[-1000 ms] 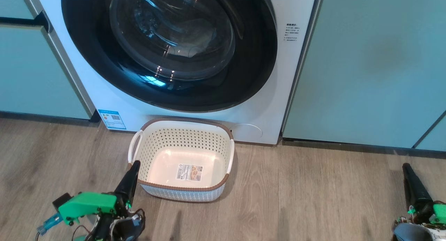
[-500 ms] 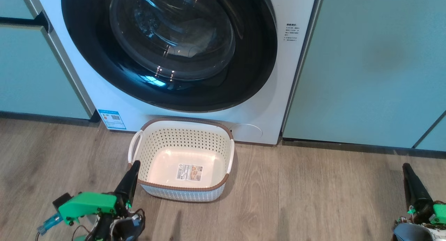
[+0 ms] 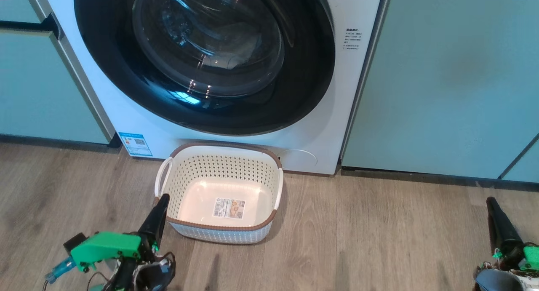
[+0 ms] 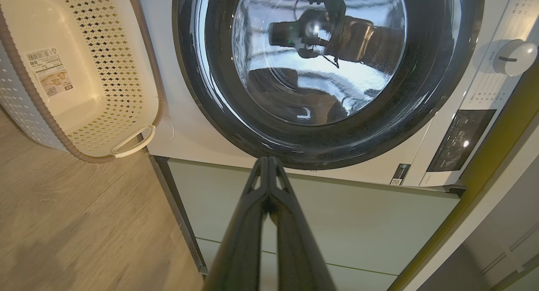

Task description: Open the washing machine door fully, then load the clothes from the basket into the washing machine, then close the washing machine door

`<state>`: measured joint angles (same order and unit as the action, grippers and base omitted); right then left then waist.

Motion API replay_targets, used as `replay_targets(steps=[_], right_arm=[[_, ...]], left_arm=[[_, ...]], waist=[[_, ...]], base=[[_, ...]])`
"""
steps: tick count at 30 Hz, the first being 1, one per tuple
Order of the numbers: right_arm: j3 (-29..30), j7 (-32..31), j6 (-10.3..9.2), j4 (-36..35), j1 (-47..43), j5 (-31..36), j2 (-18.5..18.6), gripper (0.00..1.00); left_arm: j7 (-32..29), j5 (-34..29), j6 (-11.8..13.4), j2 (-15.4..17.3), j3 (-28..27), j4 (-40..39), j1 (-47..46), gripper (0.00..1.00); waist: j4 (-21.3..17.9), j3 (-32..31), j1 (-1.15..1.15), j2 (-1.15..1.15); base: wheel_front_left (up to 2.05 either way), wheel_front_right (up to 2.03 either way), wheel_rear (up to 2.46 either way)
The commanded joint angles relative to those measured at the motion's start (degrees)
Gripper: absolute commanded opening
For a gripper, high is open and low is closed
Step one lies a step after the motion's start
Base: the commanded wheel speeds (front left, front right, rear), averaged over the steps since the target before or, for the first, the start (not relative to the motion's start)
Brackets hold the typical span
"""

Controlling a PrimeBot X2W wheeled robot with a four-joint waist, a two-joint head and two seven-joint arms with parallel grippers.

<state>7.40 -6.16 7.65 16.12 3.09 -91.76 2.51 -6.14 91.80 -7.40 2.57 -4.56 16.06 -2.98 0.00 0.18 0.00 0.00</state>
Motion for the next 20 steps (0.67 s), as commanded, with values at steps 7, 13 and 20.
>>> replay_targets(steps=[7, 13, 20], right_arm=[[-0.9, -0.3, -0.16, -2.1, 3.1, -0.4, 0.4, 0.00], [-0.9, -0.3, -0.16, -2.1, 3.1, -0.4, 0.4, 0.00], [-0.9, -0.3, -0.16, -2.1, 3.1, -0.4, 0.4, 0.00]], left_arm=[[-0.3, 0.4, -0.1, 0.3, -1.9, -2.0, -3.2, 0.00], [-0.3, 0.4, -0.1, 0.3, -1.9, -2.0, -3.2, 0.00], [-0.3, 0.4, -0.1, 0.3, -1.9, -2.0, -3.2, 0.00]], waist=[[0.0, 0.0, 0.00, 0.00], [0.0, 0.0, 0.00, 0.00], [0.0, 0.0, 0.00, 0.00]], base=[[0.00, 0.00, 0.00], [0.00, 0.00, 0.00], [0.00, 0.00, 0.00]])
